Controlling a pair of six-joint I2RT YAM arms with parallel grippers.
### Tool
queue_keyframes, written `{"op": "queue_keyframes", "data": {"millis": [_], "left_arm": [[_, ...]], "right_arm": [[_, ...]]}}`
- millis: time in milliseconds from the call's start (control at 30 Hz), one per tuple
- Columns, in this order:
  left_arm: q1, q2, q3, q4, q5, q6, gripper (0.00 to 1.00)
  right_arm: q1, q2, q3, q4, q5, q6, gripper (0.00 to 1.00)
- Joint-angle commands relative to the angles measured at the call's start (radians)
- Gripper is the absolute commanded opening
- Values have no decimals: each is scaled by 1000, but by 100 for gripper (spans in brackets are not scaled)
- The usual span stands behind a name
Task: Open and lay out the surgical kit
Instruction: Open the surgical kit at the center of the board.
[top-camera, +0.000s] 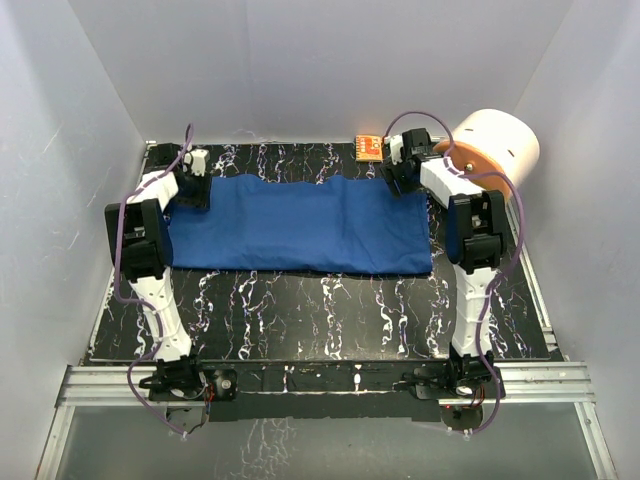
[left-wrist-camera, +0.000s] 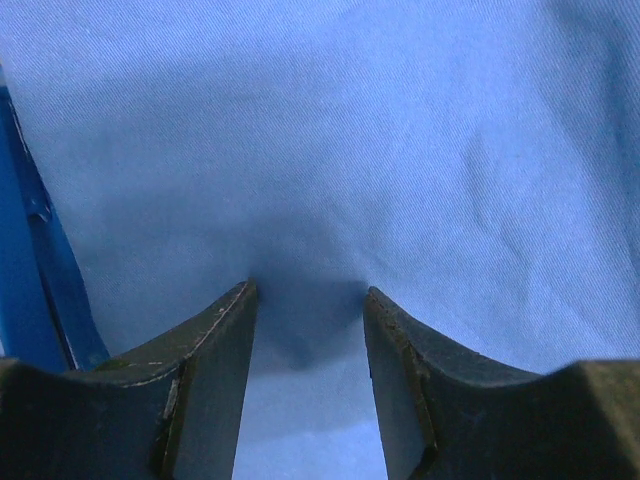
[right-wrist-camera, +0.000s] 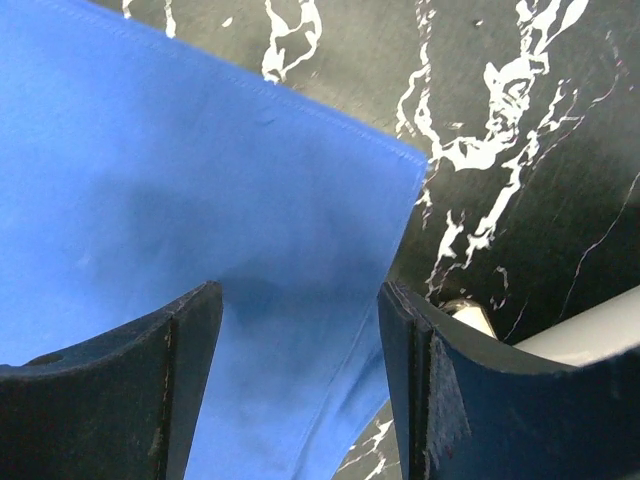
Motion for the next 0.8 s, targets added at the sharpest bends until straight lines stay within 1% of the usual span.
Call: {"op": "queue_keyframes", "data": {"millis": [0, 167, 300, 400, 533, 600, 700, 767], "left_arm": [[8, -90, -23, -65, 46, -2, 46], [8, -103, -25, -62, 54, -7, 47], [8, -111, -28, -54, 55, -8, 48], [8, -114, -32, -51, 56, -10, 48], [8, -121, -40, -45, 62, -13, 48], [8, -126, -48, -43, 67, -15, 48], [8, -136, -63, -34, 68, -15, 48], [8, -139, -71, -31, 68, -13, 48]], "right_arm": [[-25, 51, 102, -21, 23, -29, 63], [-30, 113, 180, -40, 50, -16, 66], [-48, 141, 219, -64, -5, 28, 66], [-50, 147, 214, -76, -66, 56, 66], [-57, 167, 210, -98, -116, 98, 63], [-68, 178, 209, -102, -138, 120, 59], [-81, 183, 206, -102, -180, 138, 52], [-88, 187, 210, -102, -204, 143, 45]]}}
